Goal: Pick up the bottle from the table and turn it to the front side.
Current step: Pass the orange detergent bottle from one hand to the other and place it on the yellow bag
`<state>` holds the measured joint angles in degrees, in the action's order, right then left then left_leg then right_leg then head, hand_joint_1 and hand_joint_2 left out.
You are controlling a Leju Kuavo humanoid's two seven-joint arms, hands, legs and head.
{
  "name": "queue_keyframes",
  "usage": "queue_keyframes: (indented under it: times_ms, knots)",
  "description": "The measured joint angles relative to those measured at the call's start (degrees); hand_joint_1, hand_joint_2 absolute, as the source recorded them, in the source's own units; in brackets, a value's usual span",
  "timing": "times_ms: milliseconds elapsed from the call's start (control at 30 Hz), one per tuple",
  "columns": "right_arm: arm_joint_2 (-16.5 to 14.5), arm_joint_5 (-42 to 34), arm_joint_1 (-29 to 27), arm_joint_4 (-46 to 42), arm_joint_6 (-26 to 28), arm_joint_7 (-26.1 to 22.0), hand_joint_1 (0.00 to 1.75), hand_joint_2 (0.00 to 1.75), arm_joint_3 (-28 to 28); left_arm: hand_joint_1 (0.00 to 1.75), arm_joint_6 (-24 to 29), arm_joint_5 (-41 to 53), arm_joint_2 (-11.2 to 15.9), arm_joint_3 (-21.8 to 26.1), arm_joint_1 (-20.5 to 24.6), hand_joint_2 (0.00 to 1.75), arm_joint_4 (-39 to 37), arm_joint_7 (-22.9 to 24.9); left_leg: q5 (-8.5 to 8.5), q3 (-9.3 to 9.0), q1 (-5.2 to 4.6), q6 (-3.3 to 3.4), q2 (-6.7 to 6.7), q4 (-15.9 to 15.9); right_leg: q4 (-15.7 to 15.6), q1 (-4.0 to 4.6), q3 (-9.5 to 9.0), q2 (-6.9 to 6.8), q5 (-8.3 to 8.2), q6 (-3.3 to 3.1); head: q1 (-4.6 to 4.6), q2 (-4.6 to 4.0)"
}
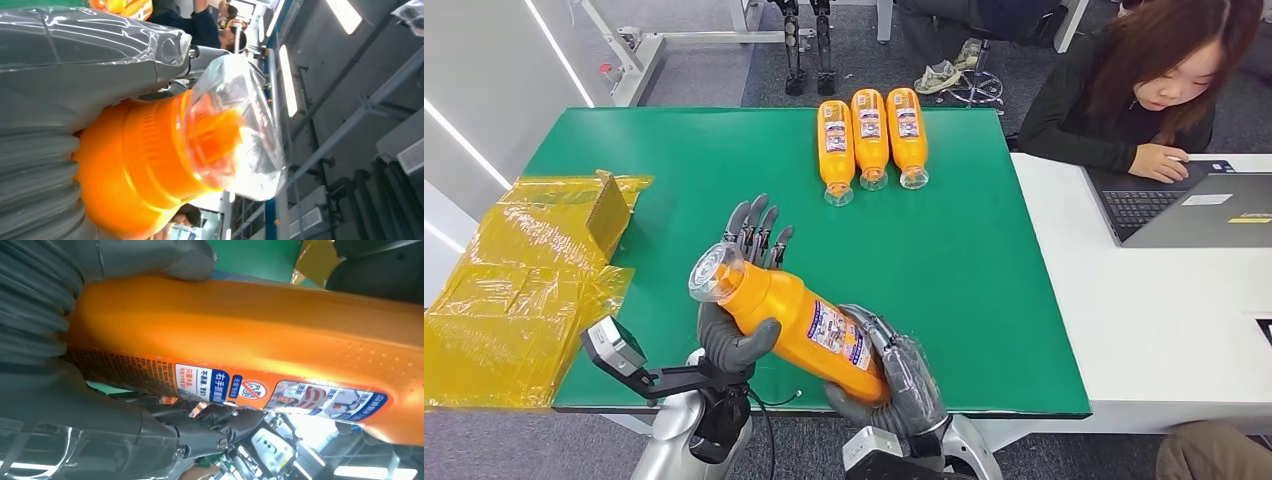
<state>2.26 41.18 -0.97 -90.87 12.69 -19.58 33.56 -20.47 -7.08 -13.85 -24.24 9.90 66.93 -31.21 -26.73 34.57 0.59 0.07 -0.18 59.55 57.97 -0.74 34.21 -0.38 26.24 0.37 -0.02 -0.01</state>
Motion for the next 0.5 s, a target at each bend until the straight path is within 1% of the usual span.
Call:
queue_keyframes:
  times_ms: [67,100,167,200,233,300,500]
  knots:
    - [-0.08,0.02,-0.32,0.60,0.09,-0.08,1.75,1.75,0.33,0.00,-0.07,-0.08,0.20,0.00,0.00,1.75,0.00,0.00,0.00,0.00,0.00,0.00,0.00,0.00,0.00,0.00,0.00,0.01,0.00,0.00,-0.01,0.00]
    - [-0.15,0.05,-0.42,0.82,0.12,-0.09,1.75,1.75,0.44,0.24,-0.09,-0.09,0.27,0.00,0.00,1.75,0.00,-0.01,0.00,0.00,0.00,0.00,0.00,0.00,0.00,0.00,0.00,0.01,0.00,0.00,-0.01,0.00]
    - [-0.35,0.13,-0.51,1.16,0.12,-0.08,1.75,1.75,0.62,0.89,-0.13,-0.09,0.36,0.00,0.00,1.75,0.00,-0.04,0.00,0.00,0.00,0.00,0.00,0.00,0.00,0.00,0.00,0.00,0.00,0.00,-0.01,0.01]
    - [-0.45,0.15,-0.51,1.30,0.11,-0.07,1.75,1.75,0.67,1.31,-0.17,-0.09,0.41,0.00,0.01,1.75,0.00,-0.10,0.00,-0.01,0.00,0.00,0.00,0.00,0.00,0.00,0.00,0.00,0.00,0.00,-0.01,0.01]
    - [-0.56,0.15,-0.51,1.44,0.10,-0.05,1.75,1.75,0.72,1.51,-0.21,-0.09,0.48,0.00,0.03,1.75,0.00,-0.19,0.00,-0.01,0.00,0.00,0.00,0.00,0.00,0.00,0.00,0.00,0.00,0.00,-0.01,0.01]
    - [-0.78,0.17,-0.49,1.71,0.08,0.02,1.75,1.75,0.73,1.73,-0.28,-0.09,0.64,0.00,0.09,1.75,0.00,-0.46,0.00,-0.01,0.00,0.00,0.00,0.00,0.00,0.00,0.00,0.00,0.00,0.00,-0.01,0.01]
    - [-1.06,0.20,-0.45,2.25,-0.10,0.23,1.75,1.75,0.65,1.72,-0.35,-0.09,0.83,0.00,0.23,1.75,0.00,-1.16,0.01,-0.01,0.00,0.00,0.00,0.00,0.01,0.00,0.00,0.00,0.00,0.00,0.00,0.01]
